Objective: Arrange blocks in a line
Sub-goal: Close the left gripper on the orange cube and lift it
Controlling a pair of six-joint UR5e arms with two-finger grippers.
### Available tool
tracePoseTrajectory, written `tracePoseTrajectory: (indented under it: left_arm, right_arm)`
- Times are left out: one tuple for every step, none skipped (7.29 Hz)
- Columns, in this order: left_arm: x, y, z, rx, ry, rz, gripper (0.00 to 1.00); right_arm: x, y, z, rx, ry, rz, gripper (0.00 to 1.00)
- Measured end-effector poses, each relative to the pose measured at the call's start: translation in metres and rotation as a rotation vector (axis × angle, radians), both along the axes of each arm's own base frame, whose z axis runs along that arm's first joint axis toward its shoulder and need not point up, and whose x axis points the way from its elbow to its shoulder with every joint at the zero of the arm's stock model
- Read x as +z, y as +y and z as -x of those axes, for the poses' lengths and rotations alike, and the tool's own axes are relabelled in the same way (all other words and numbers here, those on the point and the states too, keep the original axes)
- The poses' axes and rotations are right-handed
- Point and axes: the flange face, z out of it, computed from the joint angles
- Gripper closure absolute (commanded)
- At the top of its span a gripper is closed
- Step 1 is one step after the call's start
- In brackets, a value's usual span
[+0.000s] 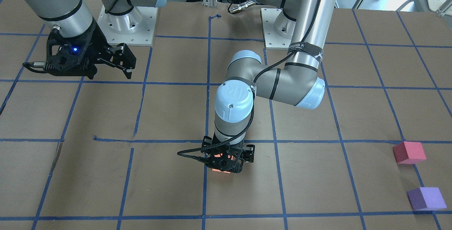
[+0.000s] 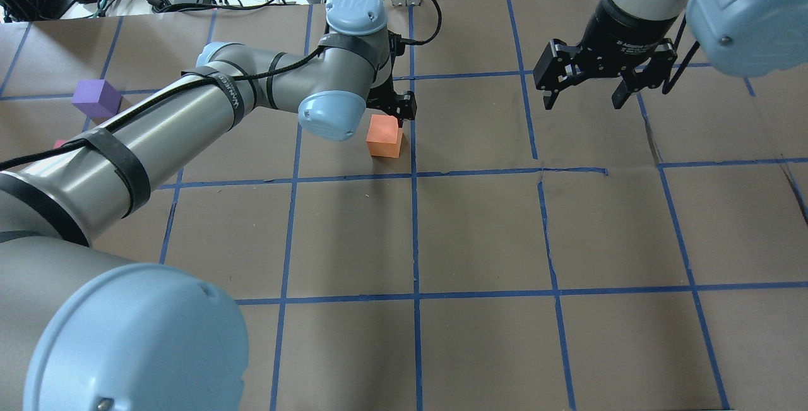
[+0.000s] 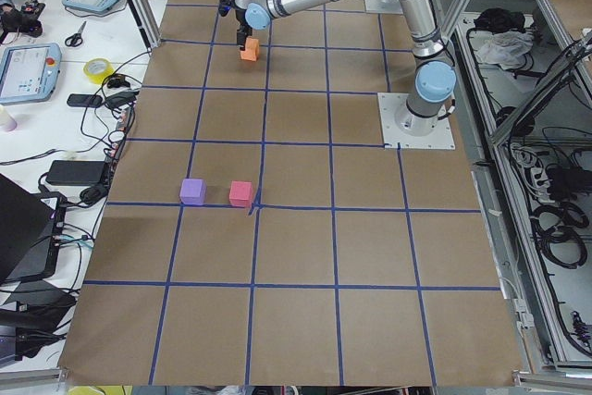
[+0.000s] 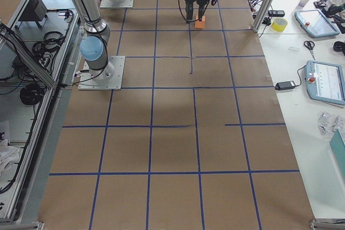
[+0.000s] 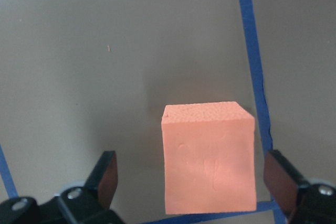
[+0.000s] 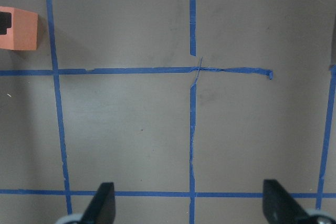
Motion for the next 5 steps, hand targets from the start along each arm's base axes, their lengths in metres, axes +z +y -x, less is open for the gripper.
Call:
tracePoseTrajectory:
  left_arm:
    - [-0.003,-0.001,0.000,0.003,-0.001,-0.003,0.00]
    - [-0.009,-0.001,0.001,0.012,-0.001,-0.011,0.00]
    - [-0.015,-0.001,0.002,0.023,-0.001,-0.019,0.00]
    - [-0.023,-0.001,0.002,0.029,-0.004,-0.030,0.00]
    - [-0.031,0.000,0.004,0.029,-0.007,-0.041,0.00]
  right_arm:
    - [0.000,0.001,0.000,0.000,0.000,-0.003,0.00]
    - [0.000,0.001,0.000,0.000,0.000,-0.004,0.00]
    - [0.000,0.002,0.000,-0.001,0.000,-0.012,0.00]
    - [-0.001,0.004,0.000,-0.001,0.000,-0.025,0.00]
    - [-0.001,0.005,0.000,-0.001,0.000,-0.033,0.00]
